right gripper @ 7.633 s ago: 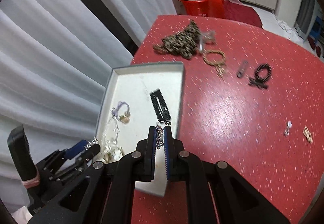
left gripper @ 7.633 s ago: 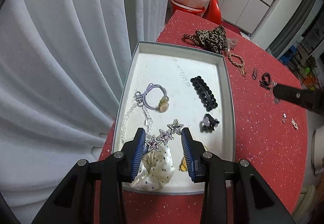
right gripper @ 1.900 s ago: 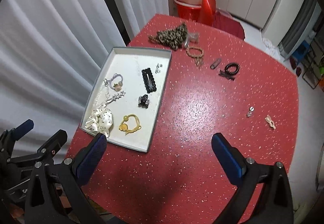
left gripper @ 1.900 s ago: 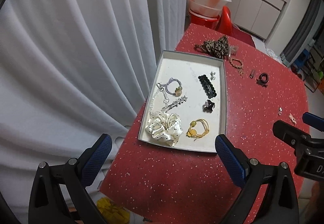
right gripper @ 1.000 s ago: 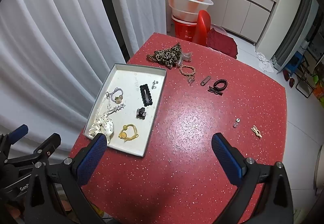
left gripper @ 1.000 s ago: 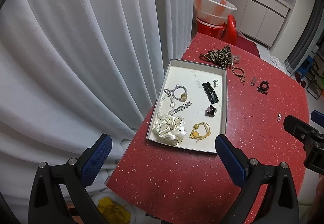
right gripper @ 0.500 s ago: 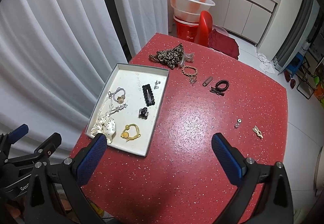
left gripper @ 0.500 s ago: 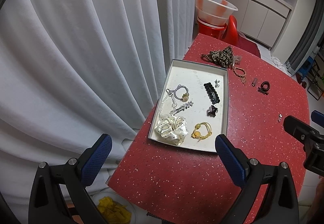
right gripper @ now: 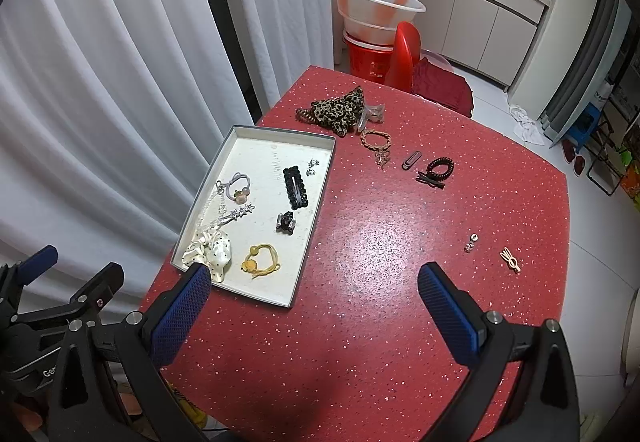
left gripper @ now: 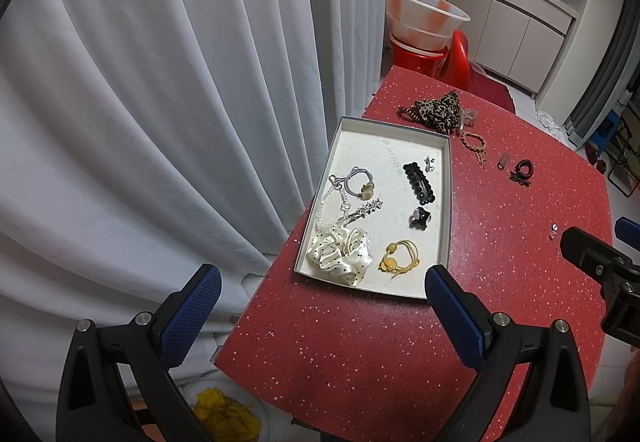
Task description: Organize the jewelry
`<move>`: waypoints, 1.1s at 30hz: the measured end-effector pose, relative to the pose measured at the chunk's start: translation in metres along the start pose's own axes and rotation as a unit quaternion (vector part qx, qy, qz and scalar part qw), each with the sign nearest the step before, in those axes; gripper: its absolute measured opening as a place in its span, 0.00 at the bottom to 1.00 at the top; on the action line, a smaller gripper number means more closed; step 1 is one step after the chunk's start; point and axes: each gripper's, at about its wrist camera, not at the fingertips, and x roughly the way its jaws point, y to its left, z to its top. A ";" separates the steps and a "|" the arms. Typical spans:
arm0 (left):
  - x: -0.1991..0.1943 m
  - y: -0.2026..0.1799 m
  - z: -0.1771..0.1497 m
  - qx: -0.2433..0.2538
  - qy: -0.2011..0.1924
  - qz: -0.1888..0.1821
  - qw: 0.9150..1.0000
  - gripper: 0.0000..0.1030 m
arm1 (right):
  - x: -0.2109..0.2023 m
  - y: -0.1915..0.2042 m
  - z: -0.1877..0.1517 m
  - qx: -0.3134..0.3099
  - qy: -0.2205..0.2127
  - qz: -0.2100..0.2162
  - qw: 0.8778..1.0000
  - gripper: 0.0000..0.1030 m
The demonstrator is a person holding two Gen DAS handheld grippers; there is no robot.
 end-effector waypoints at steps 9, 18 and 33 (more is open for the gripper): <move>-0.001 0.002 -0.001 0.000 -0.001 0.000 1.000 0.99 | -0.001 0.000 0.000 0.000 0.000 0.000 1.000 1.00; 0.000 0.002 -0.001 0.000 -0.001 0.001 1.000 0.99 | -0.002 0.002 0.000 0.001 0.000 0.001 1.000 1.00; -0.001 0.005 0.000 0.001 -0.001 0.003 1.000 0.99 | -0.002 0.005 0.002 0.001 0.000 0.002 1.000 1.00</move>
